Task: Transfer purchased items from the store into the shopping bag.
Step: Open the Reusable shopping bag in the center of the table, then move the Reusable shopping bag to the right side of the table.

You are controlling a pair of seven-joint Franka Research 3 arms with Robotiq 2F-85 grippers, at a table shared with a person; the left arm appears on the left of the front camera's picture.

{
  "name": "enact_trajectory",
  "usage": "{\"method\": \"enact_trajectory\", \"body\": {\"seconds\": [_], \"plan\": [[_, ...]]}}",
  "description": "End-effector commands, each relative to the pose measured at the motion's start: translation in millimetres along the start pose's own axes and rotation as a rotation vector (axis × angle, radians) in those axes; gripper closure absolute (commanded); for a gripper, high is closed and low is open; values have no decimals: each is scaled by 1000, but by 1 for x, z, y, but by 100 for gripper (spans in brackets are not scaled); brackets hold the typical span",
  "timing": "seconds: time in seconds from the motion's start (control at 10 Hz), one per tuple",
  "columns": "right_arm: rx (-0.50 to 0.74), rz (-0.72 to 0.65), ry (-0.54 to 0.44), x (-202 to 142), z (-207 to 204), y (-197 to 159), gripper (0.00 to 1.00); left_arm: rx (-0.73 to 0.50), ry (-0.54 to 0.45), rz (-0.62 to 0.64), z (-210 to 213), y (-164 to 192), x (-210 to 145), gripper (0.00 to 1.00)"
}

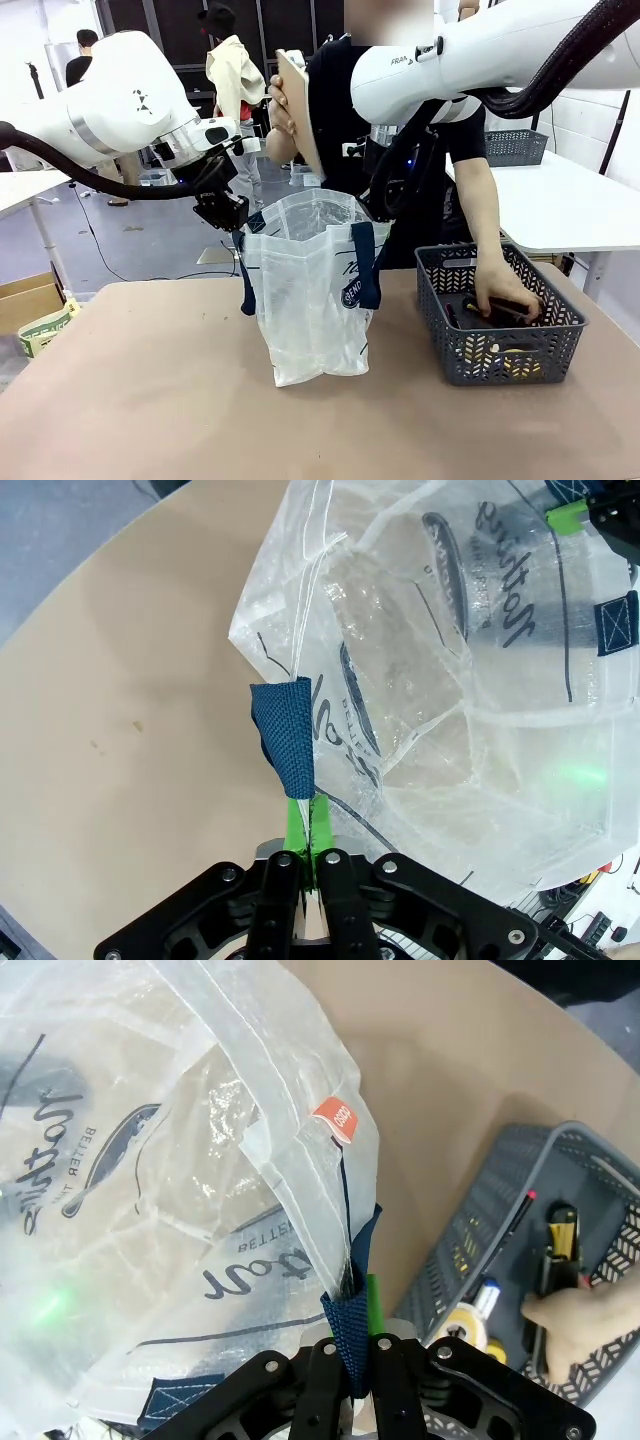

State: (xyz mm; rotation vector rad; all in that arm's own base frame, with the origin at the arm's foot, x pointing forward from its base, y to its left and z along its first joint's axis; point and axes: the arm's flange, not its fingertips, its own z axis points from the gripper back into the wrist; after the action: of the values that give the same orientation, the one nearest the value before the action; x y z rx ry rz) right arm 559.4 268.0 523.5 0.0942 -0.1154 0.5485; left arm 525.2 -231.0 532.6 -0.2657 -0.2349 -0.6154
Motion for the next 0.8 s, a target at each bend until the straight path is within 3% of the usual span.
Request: {"method": "enact_trajectory", "body": {"seconds": [0.0,0.7], "plan": [[0,-2,3,-1,-1,-1,100,2,1,12,0,-1,0,100],[0,-2,3,-1,-1,-1,100,2,1,12,0,-1,0,100]]}}
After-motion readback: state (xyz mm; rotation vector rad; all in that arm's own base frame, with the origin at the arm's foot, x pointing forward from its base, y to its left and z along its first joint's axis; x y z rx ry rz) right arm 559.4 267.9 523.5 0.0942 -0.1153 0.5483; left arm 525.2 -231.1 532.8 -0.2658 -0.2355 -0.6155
